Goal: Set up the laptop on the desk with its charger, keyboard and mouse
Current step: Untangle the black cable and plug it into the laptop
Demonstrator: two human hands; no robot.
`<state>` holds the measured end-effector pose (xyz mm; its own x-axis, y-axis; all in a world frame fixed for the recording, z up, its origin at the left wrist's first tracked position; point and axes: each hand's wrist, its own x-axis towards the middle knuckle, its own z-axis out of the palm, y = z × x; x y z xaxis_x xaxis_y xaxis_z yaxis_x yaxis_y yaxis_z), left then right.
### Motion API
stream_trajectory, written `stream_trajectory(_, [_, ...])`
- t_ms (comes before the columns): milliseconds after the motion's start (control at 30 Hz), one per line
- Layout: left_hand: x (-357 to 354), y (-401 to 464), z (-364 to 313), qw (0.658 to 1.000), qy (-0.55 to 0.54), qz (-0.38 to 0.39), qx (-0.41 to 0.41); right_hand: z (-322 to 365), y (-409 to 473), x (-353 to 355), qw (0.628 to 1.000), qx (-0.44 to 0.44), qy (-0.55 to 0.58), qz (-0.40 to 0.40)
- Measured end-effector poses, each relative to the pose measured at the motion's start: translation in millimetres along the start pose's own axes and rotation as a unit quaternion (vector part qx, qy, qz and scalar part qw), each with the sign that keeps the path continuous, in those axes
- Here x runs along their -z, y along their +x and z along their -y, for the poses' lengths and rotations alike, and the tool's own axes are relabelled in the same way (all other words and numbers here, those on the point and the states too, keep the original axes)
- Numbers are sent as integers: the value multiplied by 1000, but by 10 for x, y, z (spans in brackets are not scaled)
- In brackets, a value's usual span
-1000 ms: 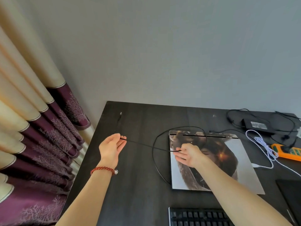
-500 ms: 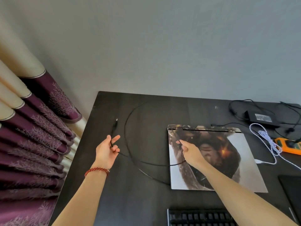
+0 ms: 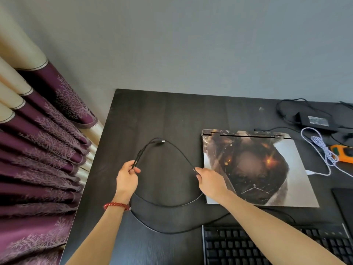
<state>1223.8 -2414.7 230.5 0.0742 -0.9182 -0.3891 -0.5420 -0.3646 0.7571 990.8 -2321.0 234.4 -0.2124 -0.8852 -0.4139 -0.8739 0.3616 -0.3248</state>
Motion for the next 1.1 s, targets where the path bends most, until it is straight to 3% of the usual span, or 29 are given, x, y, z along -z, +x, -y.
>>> stream_trajectory(100, [43,-28,-67,979,-195,28,60,80,73,27,1000,-21,7,-9])
stream_trajectory(167, [75,-87,-134,961,-270,40,47,181,139,96,998,-7,26,-60])
stream_trajectory(233, [95,-153,-196,951,-303,64,-7,336,192,205,987,-1,135,-93])
stream_trajectory(267, [100,-193,-234,947,-310,75,-31,441,213,288,970,-17,230,-72])
stream_trajectory(333, [92,-253,-289,947,-302,89,-69,646,261,465,914,-42,404,22])
stream_trajectory(433, [57,-296,-328,957,-240,132,-97,890,388,714,816,-61,566,105])
stream_trajectory(533, [8,-250,-329,972,-162,146,-90,979,497,927,689,-93,714,82])
stream_trajectory(600, [-1,-174,-301,986,-103,95,-91,899,515,1010,639,-117,759,42])
stream_trajectory(667, [6,-122,-273,991,-23,54,-117,753,503,1043,661,-110,741,32])
stream_trajectory(800, [-25,-76,-242,985,75,30,-152,555,438,886,777,-111,619,19])
stream_trajectory(867, [-74,-81,-266,980,108,43,-160,484,408,738,846,-116,520,-10])
stream_trajectory(933, [-147,-104,-320,962,167,70,-202,439,357,633,891,-93,444,4])
stream_trajectory(1033, [-328,-151,-415,909,244,136,-310,456,279,568,902,-24,430,30])
stream_trajectory(1100, [-435,-168,-494,919,160,186,-310,476,266,557,892,14,451,3])
